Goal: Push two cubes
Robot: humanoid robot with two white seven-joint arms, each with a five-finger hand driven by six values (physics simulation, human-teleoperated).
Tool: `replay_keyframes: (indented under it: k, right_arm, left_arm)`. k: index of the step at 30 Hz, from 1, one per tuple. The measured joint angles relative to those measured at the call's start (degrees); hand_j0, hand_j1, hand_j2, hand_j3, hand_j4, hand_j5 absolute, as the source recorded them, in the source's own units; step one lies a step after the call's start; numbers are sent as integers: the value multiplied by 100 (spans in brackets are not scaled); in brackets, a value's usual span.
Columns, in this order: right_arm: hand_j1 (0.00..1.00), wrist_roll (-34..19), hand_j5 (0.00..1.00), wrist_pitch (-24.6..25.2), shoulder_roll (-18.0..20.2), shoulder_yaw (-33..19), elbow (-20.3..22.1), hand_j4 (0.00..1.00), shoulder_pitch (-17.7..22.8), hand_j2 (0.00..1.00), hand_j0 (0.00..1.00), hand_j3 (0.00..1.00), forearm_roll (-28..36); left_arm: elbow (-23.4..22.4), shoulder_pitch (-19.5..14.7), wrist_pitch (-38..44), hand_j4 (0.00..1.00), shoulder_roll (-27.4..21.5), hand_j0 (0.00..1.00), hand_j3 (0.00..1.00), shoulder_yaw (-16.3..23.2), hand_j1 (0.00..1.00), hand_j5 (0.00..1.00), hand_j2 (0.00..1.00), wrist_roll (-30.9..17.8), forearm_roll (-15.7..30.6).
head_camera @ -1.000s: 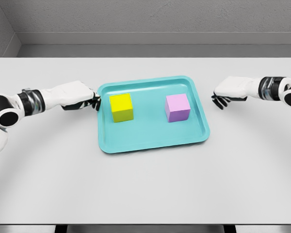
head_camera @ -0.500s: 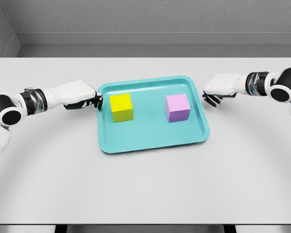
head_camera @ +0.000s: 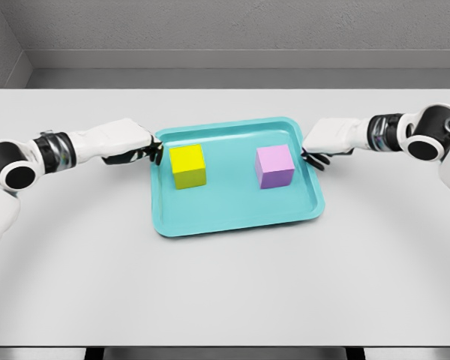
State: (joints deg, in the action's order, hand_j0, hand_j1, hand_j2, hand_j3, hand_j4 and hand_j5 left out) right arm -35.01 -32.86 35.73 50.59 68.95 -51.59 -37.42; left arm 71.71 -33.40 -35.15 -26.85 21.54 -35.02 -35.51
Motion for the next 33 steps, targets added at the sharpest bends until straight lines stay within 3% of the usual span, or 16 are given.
replay_keyframes:
  k: [11, 21, 33]
  right_arm:
    - [12, 0, 12, -5, 3, 229, 161, 12, -26, 12, 12, 12, 0]
    - [12, -8, 12, 21, 3, 323, 240, 12, -27, 12, 12, 12, 9]
    - [12, -2, 12, 7, -46, 357, 287, 12, -35, 12, 12, 12, 0]
  left_arm:
    - [12, 0, 2, 38, 253, 38, 38, 45, 38, 38, 38, 1, -12]
    - [8, -17, 1, 37, 168, 37, 37, 23, 37, 37, 37, 0, 2]
    - [-287, -211, 0, 37, 329, 37, 37, 29, 37, 37, 37, 0, -33]
